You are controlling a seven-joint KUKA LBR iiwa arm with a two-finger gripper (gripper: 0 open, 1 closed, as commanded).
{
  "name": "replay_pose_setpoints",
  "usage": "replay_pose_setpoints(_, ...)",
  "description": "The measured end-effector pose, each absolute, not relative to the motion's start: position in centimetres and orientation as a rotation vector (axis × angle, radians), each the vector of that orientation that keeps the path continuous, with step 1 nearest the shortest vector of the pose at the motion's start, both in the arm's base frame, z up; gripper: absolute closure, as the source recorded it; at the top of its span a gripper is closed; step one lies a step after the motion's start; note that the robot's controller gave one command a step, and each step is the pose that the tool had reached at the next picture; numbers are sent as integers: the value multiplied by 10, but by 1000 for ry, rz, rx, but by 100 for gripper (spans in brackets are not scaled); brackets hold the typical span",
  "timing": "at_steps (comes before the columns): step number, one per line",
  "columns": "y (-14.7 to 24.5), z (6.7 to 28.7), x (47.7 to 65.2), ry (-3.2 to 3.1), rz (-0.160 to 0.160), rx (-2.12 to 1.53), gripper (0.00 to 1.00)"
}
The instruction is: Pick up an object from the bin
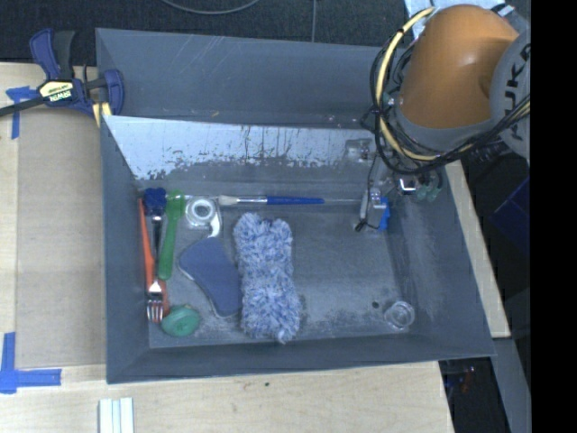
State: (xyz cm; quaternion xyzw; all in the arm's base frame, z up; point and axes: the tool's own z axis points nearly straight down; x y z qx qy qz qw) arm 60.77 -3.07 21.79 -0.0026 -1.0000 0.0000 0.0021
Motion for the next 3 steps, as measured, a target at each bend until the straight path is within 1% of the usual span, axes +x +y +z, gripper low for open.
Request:
replay_pose_setpoints(1, -30, 223, 609, -3146, 0, -6, 0)
replay_pose_setpoints(2, 43, 89, 587, -3135, 1, 301, 0)
replay_pose_setpoints(3, 53, 140, 623, -3119, 9, 552, 0)
